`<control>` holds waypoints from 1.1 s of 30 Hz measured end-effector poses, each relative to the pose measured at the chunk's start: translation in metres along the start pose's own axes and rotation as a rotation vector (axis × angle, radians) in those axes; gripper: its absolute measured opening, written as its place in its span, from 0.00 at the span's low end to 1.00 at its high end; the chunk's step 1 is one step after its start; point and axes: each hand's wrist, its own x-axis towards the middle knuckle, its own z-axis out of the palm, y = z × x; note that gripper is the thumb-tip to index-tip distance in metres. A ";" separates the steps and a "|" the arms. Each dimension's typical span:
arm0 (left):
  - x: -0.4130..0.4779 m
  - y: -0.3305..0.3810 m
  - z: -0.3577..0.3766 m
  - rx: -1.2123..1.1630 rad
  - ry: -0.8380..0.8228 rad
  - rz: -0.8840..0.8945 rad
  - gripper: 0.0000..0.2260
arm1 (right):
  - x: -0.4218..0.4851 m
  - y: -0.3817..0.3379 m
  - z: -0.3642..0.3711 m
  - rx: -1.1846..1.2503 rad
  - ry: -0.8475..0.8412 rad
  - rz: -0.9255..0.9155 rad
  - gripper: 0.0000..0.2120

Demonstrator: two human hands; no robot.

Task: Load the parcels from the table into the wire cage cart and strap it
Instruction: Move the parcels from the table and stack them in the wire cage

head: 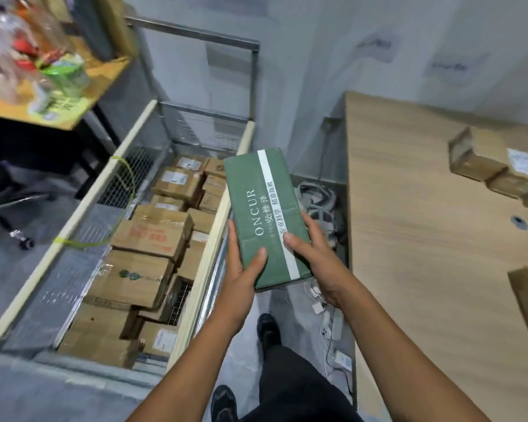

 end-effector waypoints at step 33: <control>0.411 -0.077 -0.249 -0.032 0.764 -0.304 0.25 | 0.616 0.068 0.183 -0.567 -0.642 0.440 0.38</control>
